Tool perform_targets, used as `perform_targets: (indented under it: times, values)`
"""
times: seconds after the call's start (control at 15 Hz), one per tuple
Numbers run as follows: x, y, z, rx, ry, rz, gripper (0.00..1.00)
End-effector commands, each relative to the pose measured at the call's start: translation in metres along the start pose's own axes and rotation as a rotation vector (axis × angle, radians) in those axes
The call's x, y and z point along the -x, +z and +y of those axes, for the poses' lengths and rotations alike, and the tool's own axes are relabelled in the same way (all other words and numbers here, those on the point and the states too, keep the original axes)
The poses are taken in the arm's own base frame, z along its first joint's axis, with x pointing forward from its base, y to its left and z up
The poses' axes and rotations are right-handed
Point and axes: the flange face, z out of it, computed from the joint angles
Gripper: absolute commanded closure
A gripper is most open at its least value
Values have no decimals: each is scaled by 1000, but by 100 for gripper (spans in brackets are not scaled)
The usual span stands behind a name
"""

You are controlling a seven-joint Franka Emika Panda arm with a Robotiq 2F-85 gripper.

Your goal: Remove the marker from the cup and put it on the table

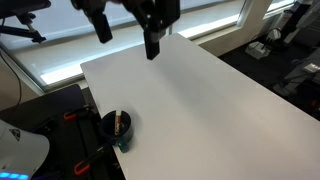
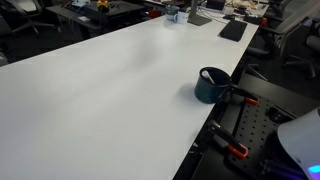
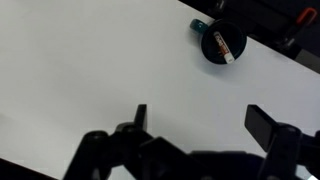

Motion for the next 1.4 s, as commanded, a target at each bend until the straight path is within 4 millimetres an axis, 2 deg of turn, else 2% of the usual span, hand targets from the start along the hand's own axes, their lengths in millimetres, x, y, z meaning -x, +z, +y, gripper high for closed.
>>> perform_targets:
  times: [0.0,0.33,0.4,0.47,0.87,1.33]
  values:
    - [9,42,-26,48,-161,-47,0]
    - [27,94,-49,23,-336,1,0]
    - [25,93,-43,24,-362,15,0]
    - [17,92,-40,2,-306,-35,0]
    - [22,91,-38,5,-343,-8,0]
    - [-9,153,-27,24,-392,-36,0]
